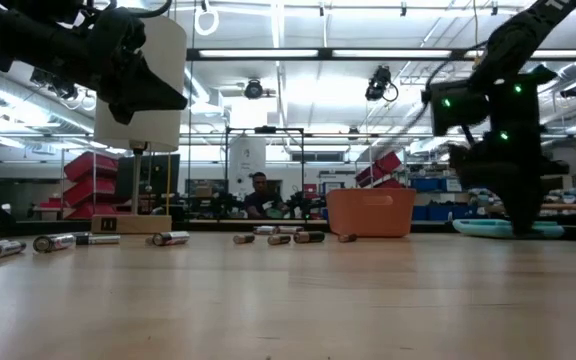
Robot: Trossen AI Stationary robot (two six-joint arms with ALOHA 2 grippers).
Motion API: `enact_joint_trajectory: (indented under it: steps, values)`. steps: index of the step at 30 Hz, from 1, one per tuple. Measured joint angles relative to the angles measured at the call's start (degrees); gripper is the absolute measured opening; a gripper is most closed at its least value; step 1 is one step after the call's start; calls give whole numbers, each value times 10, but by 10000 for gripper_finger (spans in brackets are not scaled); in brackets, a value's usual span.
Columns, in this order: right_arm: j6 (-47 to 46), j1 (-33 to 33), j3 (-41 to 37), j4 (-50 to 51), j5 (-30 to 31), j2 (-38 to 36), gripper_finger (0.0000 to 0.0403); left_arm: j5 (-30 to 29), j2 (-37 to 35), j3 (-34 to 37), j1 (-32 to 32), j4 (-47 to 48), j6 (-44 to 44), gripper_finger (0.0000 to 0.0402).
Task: Sort batteries
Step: Put the black battery into the orange bin
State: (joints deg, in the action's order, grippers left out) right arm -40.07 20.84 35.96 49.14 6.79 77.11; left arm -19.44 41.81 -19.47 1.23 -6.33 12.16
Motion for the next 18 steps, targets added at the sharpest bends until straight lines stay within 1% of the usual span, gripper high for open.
enact_joint_trajectory:
  steps: [9,14,18]
  values:
    - [9,-37,60,-2,4,-1,7,0,0,0,0,3,0,30]
    - [26,-66,114,-10,7,-1,7,0,0,0,0,0,1,30]
    - [54,-88,157,-42,11,-2,7,0,0,0,0,-1,1,30]
